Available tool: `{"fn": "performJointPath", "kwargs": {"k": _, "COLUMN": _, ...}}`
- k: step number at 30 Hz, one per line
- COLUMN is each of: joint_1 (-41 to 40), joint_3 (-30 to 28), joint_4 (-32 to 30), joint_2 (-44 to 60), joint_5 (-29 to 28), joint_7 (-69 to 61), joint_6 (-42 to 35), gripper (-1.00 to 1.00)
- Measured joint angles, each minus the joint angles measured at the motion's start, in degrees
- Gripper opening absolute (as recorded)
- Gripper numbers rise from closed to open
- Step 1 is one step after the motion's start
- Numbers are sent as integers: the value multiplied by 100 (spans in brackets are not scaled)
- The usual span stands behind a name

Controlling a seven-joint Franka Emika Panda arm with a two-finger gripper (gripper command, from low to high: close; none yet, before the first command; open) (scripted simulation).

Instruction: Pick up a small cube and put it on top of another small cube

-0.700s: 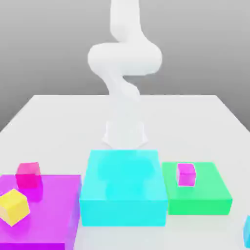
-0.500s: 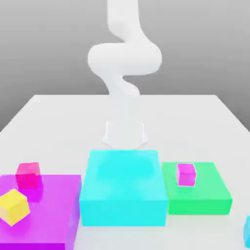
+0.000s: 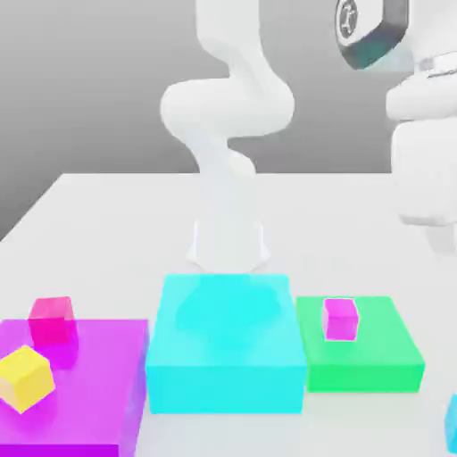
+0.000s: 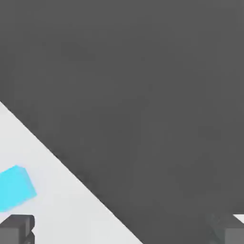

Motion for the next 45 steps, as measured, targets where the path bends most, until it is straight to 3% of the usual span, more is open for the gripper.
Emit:
{"fn": "performJointPath", "kwargs": {"k": 9, "joint_1": 477, "joint_3": 333, "joint_4": 228, "joint_2": 1904, "joint_5": -510, "joint_7": -677, "joint_6": 404, "gripper": 0}}
{"fn": "performJointPath", "kwargs": {"k": 13, "joint_1": 677, "joint_3": 200, "joint_4": 391, "joint_2": 2739, "joint_5": -771, "joint_7": -621, "joint_6": 912, "gripper": 0}}
{"fn": "performJointPath", "kwargs": {"k": 14, "joint_1": 720, "joint_3": 149, "joint_4": 429, "joint_2": 2915, "joint_5": -820, "joint_7": -590, "joint_6": 1045, "gripper": -100}}
{"fn": "performJointPath", "kwargs": {"k": 20, "joint_1": 741, "joint_3": 126, "joint_4": 449, "joint_2": 3003, "joint_5": -840, "joint_7": -578, "joint_6": 1105, "gripper": -100}}
{"fn": "performJointPath", "kwargs": {"k": 26, "joint_1": 545, "joint_3": 357, "joint_4": 139, "joint_2": 2052, "joint_5": -550, "joint_7": -866, "joint_6": 468, "gripper": -100}}
{"fn": "performJointPath", "kwargs": {"k": 37, "joint_1": 100, "joint_3": 541, "joint_4": -1727, "joint_2": -267, "joint_5": 213, "joint_7": -2539, "joint_6": 74, "gripper": -100}}
{"fn": "performJointPath", "kwargs": {"k": 45, "joint_1": 267, "joint_3": 228, "joint_4": -3104, "joint_2": -1953, "joint_5": 753, "joint_7": -3782, "joint_6": -209, "gripper": -100}}
